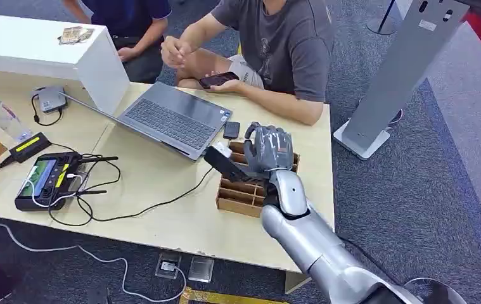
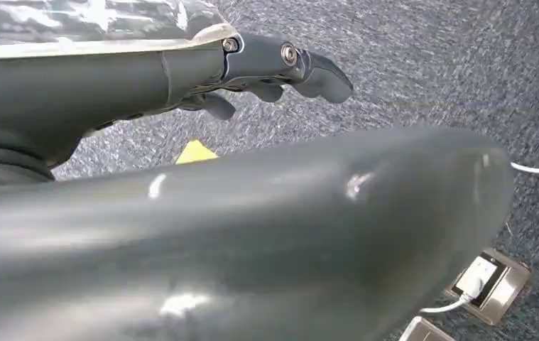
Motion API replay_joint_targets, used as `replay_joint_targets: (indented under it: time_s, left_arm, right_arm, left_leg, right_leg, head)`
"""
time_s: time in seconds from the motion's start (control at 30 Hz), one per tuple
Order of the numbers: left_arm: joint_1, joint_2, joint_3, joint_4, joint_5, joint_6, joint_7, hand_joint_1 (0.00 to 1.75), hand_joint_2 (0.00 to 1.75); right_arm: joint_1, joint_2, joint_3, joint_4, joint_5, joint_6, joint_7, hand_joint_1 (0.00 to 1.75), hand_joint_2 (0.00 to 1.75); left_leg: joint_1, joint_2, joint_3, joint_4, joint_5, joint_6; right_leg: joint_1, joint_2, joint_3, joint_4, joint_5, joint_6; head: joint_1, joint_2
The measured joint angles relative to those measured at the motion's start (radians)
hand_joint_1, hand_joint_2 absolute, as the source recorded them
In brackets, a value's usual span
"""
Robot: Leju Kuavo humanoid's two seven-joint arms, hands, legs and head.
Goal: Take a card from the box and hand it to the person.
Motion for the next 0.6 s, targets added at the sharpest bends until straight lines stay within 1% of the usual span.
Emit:
replay_joint_targets:
  time_s: [0.03,0.1,0.2,0.23,0.27,0.33,0.37,0.4,0.47,0.5,0.53,0.57,0.6]
  left_arm:
    - [0.000,-0.001,0.002,0.000,0.000,0.001,0.000,0.00,0.00]
    - [0.000,-0.002,0.006,0.000,0.001,0.008,0.000,0.00,0.00]
    - [0.000,-0.003,0.012,0.000,0.003,0.015,0.003,0.00,0.00]
    - [0.000,-0.004,0.013,0.000,0.003,0.019,0.004,0.00,0.00]
    - [0.000,-0.004,0.013,0.000,0.003,0.021,0.004,0.00,0.00]
    - [0.000,-0.004,0.014,0.000,0.003,0.023,0.006,0.00,0.00]
    - [0.000,-0.004,0.014,0.000,0.003,0.024,0.007,0.00,0.00]
    - [0.000,-0.004,0.014,0.000,0.000,0.024,0.008,0.00,0.00]
    - [0.000,-0.004,0.014,0.000,-0.003,0.024,0.010,0.00,0.00]
    - [0.000,-0.004,0.014,0.000,-0.006,0.024,0.010,0.00,0.00]
    - [0.000,-0.004,0.014,0.000,-0.011,0.024,0.011,0.00,0.00]
    - [0.000,-0.004,0.014,0.000,-0.016,0.021,0.012,0.00,0.00]
    - [0.000,-0.004,0.014,0.000,-0.021,0.019,0.013,0.00,0.00]
  right_arm:
    - [0.004,-0.009,-0.002,-0.024,-0.002,-0.002,0.000,1.61,1.75]
    - [0.010,-0.027,-0.011,-0.082,-0.015,-0.003,0.001,1.54,1.75]
    - [0.018,-0.047,-0.023,-0.161,-0.077,0.003,-0.017,1.55,1.75]
    - [0.020,-0.052,-0.025,-0.183,-0.127,0.017,-0.037,1.57,1.75]
    - [0.022,-0.055,-0.029,-0.204,-0.190,0.032,-0.060,1.66,1.75]
    - [0.024,-0.060,-0.040,-0.241,-0.299,0.036,-0.104,1.66,1.75]
    - [0.022,-0.063,-0.045,-0.256,-0.331,0.027,-0.118,1.64,1.75]
    - [0.019,-0.066,-0.049,-0.268,-0.361,0.018,-0.132,1.66,1.75]
    - [0.009,-0.073,-0.059,-0.278,-0.410,0.002,-0.155,1.59,1.75]
    - [0.005,-0.075,-0.067,-0.282,-0.429,-0.007,-0.168,1.59,1.75]
    - [-0.002,-0.078,-0.073,-0.284,-0.451,-0.027,-0.185,1.59,1.75]
    - [-0.011,-0.080,-0.076,-0.283,-0.467,-0.047,-0.202,1.62,1.75]
    - [-0.022,-0.083,-0.083,-0.280,-0.480,-0.068,-0.219,1.57,1.75]
  left_leg:
    - [0.000,0.000,0.000,0.000,0.000,0.000]
    - [0.000,0.000,0.000,0.000,0.000,0.000]
    - [0.000,0.000,0.000,0.000,0.000,0.000]
    - [0.000,0.000,0.000,0.000,0.000,0.000]
    - [0.000,0.000,0.000,0.000,0.000,0.000]
    - [0.000,0.000,0.000,0.000,0.000,0.000]
    - [0.000,0.000,0.000,0.000,0.000,0.000]
    - [0.000,0.000,0.000,0.000,0.000,0.000]
    - [0.000,0.000,0.000,0.000,0.000,0.000]
    - [0.000,0.000,0.000,0.000,0.000,0.000]
    - [0.000,0.000,0.000,0.000,0.000,0.000]
    - [0.000,0.000,0.000,0.000,0.000,0.000]
    - [0.000,0.000,0.000,0.000,0.000,0.000]
  right_leg:
    - [0.000,0.000,0.000,0.000,0.000,0.000]
    - [0.000,0.000,0.000,0.000,0.000,0.000]
    - [0.000,0.000,0.000,0.000,0.000,0.000]
    - [0.000,0.000,0.000,0.000,0.000,0.000]
    - [0.000,0.000,0.000,0.000,0.000,0.000]
    - [0.000,0.000,0.000,0.000,0.000,0.000]
    - [0.000,0.000,0.000,0.000,0.000,0.000]
    - [0.000,0.000,0.000,0.000,0.000,0.000]
    - [0.000,0.000,0.000,0.000,0.000,0.000]
    - [0.000,0.000,0.000,0.000,0.000,0.000]
    - [0.000,0.000,0.000,0.000,0.000,0.000]
    - [0.000,0.000,0.000,0.000,0.000,0.000]
    - [0.000,0.000,0.000,0.000,0.000,0.000]
  head:
    - [0.000,0.000]
    - [0.000,0.000]
    - [0.001,0.000]
    - [0.001,0.000]
    - [0.000,0.000]
    - [0.000,0.000]
    - [0.000,0.000]
    - [0.000,0.000]
    - [-0.001,0.000]
    - [0.000,0.000]
    - [0.000,0.000]
    - [0.000,0.000]
    - [0.000,0.000]
